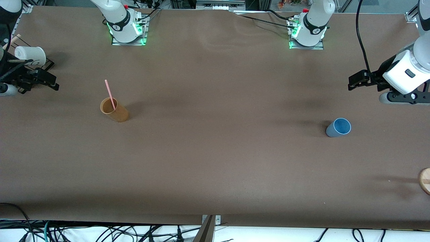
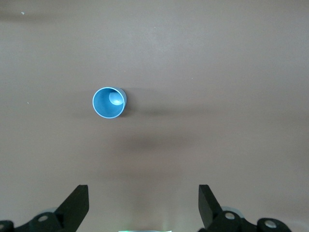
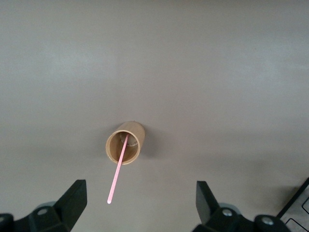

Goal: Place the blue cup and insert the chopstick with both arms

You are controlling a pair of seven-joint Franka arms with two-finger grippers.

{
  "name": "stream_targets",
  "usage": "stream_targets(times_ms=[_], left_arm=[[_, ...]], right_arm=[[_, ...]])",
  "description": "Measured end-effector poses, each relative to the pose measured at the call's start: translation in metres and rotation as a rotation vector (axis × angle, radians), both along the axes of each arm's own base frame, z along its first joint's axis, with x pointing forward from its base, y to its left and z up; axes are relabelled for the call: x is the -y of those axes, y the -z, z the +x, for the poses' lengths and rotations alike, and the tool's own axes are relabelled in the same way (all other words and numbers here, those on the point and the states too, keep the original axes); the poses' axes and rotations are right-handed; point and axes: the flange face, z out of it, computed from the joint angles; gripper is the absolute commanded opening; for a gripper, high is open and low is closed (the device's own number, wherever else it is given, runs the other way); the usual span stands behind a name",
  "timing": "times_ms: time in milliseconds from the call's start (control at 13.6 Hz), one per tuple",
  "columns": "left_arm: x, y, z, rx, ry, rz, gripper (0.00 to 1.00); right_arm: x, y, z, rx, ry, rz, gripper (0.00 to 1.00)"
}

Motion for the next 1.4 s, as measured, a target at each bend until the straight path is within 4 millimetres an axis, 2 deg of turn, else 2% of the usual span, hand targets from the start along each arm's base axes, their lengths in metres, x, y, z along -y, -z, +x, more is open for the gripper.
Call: stream_targets(times_ms=[882, 1176, 1397], left_arm=[[0.001, 0.005, 0.0, -0.011, 0.002, 0.0, 1.0], [-0.006, 0.038, 0.011, -0.058, 0.019, -0.004, 1.0], [-0.03, 0.064, 0.03, -0.045, 0.088, 0.019, 1.0]], right_arm=[[0.0, 0.0, 0.0, -0.001, -0.001, 0.0, 1.0], [0.0, 0.001, 0.0, -0.001, -0.001, 0.0, 1.0], [-0.001, 0.0, 0.0, 0.0, -0.001, 0.0, 1.0]])
